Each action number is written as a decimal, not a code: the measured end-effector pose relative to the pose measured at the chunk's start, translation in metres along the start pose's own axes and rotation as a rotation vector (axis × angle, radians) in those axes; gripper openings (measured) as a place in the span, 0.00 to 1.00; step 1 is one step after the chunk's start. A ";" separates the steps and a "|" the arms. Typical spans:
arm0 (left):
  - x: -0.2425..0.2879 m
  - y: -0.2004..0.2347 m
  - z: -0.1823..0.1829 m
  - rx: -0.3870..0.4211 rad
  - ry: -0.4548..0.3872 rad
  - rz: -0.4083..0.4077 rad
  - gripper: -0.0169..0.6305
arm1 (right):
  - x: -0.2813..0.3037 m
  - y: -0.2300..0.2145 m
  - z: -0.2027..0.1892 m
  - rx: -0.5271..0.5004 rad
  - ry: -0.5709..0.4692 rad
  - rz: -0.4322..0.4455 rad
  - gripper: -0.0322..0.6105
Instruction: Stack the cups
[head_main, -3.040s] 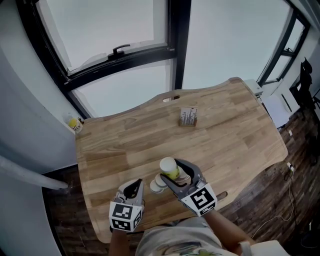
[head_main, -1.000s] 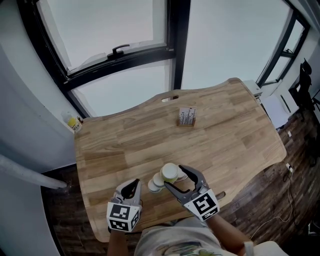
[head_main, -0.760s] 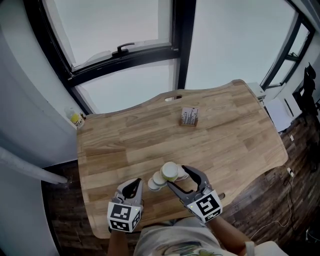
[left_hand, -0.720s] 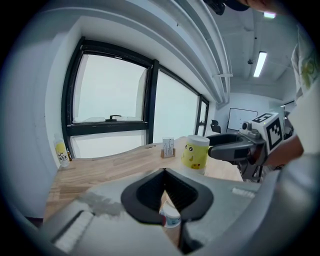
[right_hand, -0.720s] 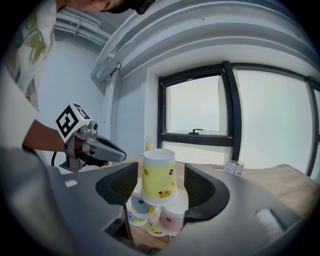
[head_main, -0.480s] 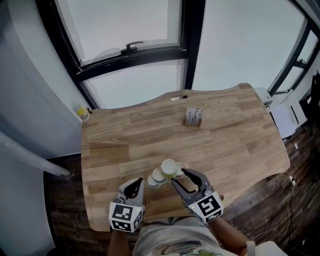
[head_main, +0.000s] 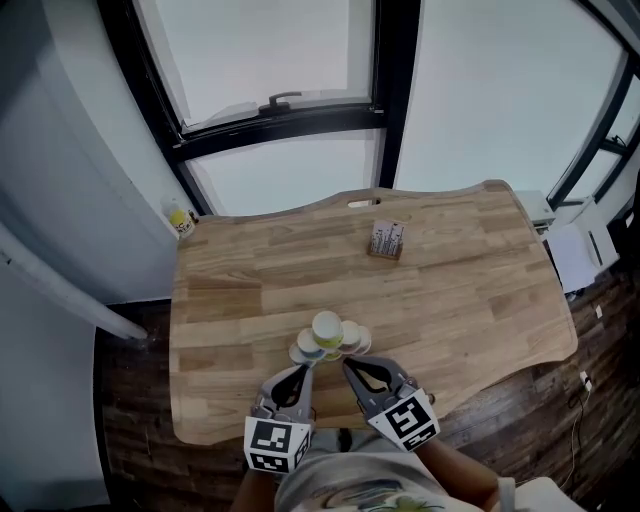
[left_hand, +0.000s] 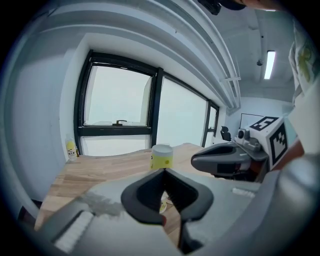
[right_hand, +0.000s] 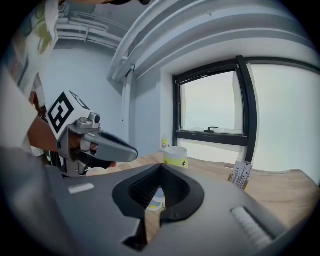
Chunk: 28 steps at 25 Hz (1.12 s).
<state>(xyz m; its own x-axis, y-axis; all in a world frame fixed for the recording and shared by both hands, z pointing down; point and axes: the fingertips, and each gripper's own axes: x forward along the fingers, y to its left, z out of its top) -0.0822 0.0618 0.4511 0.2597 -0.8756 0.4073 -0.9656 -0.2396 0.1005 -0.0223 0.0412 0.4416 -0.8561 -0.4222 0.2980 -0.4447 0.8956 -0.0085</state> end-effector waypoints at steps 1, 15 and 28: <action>-0.001 -0.005 0.000 -0.002 -0.002 0.002 0.04 | -0.001 0.002 0.001 -0.003 0.003 0.012 0.05; -0.012 -0.033 -0.003 -0.031 -0.019 0.040 0.04 | -0.014 0.020 -0.002 0.008 0.029 0.090 0.05; -0.011 -0.044 -0.005 -0.033 -0.018 0.030 0.04 | -0.023 0.020 -0.014 0.020 0.054 0.096 0.05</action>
<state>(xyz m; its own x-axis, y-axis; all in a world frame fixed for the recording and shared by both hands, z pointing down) -0.0423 0.0844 0.4466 0.2303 -0.8898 0.3939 -0.9728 -0.1993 0.1184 -0.0083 0.0710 0.4478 -0.8795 -0.3263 0.3463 -0.3672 0.9283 -0.0580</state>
